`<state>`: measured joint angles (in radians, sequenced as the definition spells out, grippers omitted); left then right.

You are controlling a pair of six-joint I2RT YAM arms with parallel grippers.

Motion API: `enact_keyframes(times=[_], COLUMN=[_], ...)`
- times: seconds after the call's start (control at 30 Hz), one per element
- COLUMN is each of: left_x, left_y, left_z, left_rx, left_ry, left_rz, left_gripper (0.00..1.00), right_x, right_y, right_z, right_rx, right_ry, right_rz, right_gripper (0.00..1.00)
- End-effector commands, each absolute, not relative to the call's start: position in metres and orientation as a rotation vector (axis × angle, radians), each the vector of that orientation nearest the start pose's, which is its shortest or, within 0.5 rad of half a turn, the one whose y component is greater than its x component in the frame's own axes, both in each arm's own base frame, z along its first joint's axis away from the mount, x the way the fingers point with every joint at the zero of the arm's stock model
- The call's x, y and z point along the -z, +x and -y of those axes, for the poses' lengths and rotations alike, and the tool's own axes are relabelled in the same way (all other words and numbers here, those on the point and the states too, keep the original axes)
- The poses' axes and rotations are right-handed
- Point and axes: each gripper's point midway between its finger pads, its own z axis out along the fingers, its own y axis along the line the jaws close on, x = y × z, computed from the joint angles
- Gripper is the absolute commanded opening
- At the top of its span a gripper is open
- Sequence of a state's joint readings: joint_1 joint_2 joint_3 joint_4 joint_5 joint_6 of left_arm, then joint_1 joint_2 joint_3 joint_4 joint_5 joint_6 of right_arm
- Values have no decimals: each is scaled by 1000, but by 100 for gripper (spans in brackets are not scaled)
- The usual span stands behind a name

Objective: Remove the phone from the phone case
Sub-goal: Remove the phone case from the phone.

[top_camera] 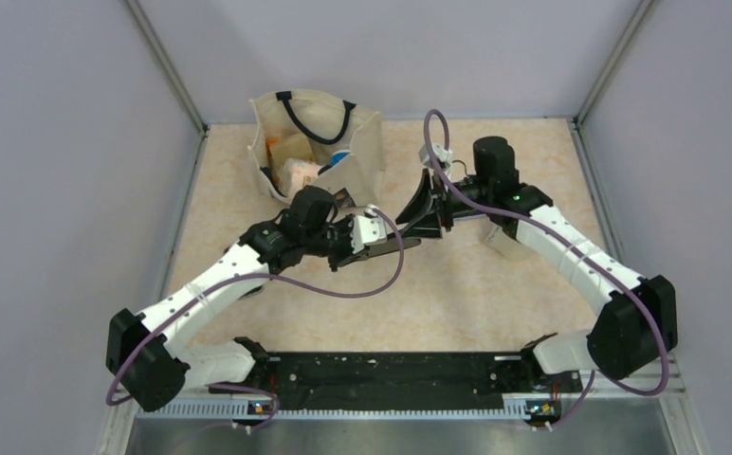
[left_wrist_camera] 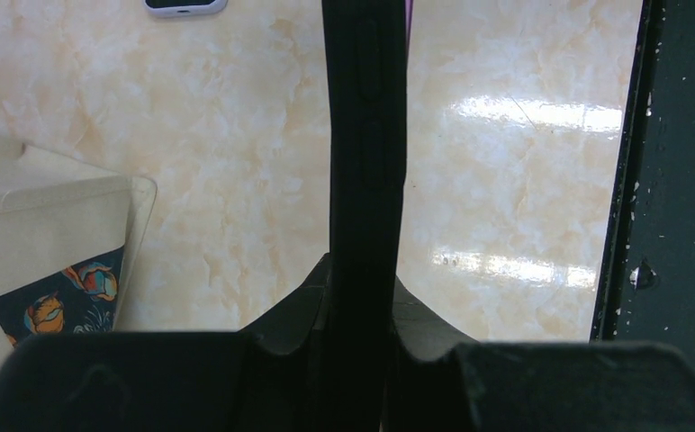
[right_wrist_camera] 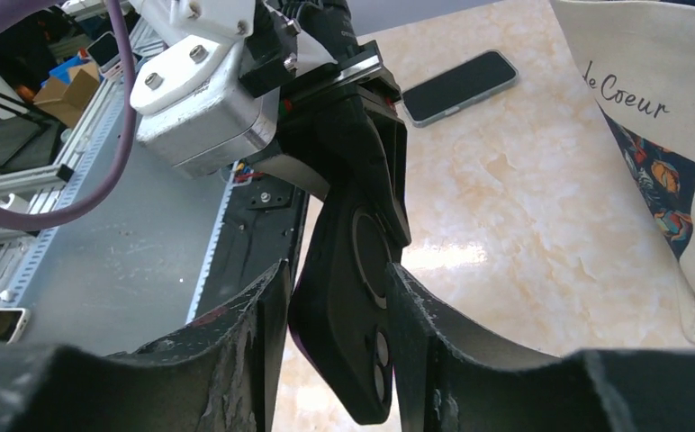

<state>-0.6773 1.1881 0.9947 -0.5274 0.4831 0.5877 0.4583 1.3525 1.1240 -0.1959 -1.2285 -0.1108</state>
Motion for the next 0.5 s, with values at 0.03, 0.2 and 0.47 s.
enact_keyframes(times=[0.03, 0.2, 0.47], left_x=[-210, -211, -211], left_y=[230, 231, 231], left_z=[270, 270, 271], left_rx=[602, 590, 583], left_ry=[1474, 1470, 1474], left_rz=[-1570, -1566, -1556], left_gripper=[0, 0, 0], right_x=[-288, -284, -279], right_y=[218, 216, 212], right_z=[-298, -298, -298], right_rx=[-1449, -1475, -1517], right_ry=[-1292, -1294, -1290], right_rz=[-1426, -1435, -1445], right_gripper=[39, 26, 0])
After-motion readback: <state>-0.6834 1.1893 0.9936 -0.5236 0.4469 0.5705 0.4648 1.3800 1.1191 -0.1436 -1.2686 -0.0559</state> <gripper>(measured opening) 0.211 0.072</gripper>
